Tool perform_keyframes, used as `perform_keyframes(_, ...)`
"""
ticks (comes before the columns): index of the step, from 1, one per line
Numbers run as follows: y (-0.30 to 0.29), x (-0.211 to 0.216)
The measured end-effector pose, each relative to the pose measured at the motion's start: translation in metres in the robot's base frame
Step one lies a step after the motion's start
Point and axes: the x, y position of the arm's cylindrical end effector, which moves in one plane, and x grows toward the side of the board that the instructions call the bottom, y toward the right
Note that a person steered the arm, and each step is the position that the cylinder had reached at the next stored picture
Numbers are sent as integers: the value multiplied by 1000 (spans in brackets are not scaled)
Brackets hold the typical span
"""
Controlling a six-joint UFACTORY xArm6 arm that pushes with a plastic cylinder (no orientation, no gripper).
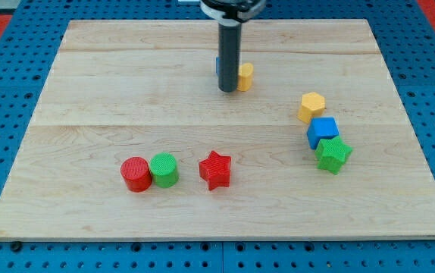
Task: Place the blue triangle above the yellow hexagon
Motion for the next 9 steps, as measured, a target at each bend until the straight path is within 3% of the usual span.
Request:
perform_keyframes(2, -69, -31)
perform_keyframes(3, -72, -49)
perform_keyframes(6, 41, -56)
perform_keyframes(9, 77, -62)
